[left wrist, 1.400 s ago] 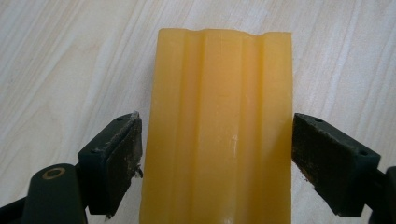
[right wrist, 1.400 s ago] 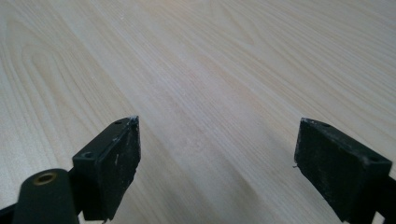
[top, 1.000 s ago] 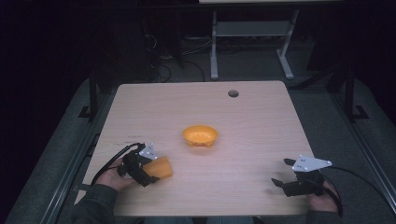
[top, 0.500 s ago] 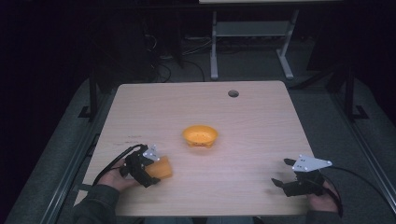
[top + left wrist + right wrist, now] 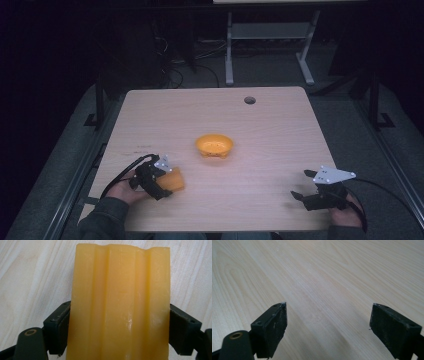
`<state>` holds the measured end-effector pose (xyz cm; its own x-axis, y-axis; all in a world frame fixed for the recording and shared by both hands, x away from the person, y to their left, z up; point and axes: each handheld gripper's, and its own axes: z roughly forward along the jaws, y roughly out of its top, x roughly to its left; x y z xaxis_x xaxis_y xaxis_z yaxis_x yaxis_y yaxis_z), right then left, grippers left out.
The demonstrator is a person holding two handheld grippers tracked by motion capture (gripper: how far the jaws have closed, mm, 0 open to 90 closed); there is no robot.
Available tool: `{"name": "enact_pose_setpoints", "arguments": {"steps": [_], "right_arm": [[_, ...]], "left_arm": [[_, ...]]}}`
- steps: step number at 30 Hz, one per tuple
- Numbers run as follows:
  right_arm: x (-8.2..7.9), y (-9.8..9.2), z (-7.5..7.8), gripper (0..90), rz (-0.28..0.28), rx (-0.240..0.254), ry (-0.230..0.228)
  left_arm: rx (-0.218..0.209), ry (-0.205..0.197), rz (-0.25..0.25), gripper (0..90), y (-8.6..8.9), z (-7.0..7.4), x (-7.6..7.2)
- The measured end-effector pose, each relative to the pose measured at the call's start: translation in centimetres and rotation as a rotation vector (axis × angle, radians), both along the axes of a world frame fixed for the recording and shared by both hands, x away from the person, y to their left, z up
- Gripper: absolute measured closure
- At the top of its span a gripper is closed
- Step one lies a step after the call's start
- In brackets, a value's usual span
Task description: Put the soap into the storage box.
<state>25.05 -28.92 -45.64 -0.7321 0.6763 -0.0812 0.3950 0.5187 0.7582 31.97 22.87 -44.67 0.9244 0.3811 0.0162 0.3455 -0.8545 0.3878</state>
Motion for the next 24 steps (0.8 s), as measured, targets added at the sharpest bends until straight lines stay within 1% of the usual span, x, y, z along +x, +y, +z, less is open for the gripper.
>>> {"name": "enact_pose_setpoints", "arguments": {"steps": [3,8,10,11,14,15,16,18,21,24], "right_arm": [[0.0,0.0,0.0,13.9,-0.001,0.001,0.000],[0.0,-0.1,0.0,13.9,0.002,0.000,-0.002],[0.0,-0.1,0.1,13.9,0.007,-0.002,-0.010],[-0.1,0.0,0.1,13.9,0.002,0.007,-0.008],[-0.1,0.0,0.2,13.9,0.003,0.008,-0.007],[-0.1,0.0,0.1,14.0,0.003,0.008,-0.007],[-0.1,0.0,0.1,14.0,0.003,0.008,-0.007],[-0.1,0.0,0.1,13.9,0.007,0.005,-0.010],[0.0,0.0,0.2,13.9,0.007,0.008,-0.008],[0.0,0.0,0.2,13.9,0.009,0.008,-0.010]], "left_arm": [[-0.008,0.005,0.002,20.2,0.1,0.1,-0.1],[-0.006,0.008,0.004,20.7,0.1,0.1,-0.2],[-0.005,0.004,0.003,20.7,0.1,0.2,-0.2],[-0.007,0.007,0.003,20.8,0.1,0.2,-0.2],[-0.006,0.001,0.007,20.9,0.0,0.2,-0.2],[-0.018,-0.001,0.009,20.9,0.0,0.2,-0.2],[-0.018,-0.001,0.009,21.0,0.0,0.2,-0.2],[-0.027,-0.003,0.006,21.0,0.1,0.5,-0.2],[-0.031,-0.002,0.003,21.0,0.1,0.9,-0.1],[-0.031,-0.009,0.006,21.0,0.1,1.3,0.1]]}}
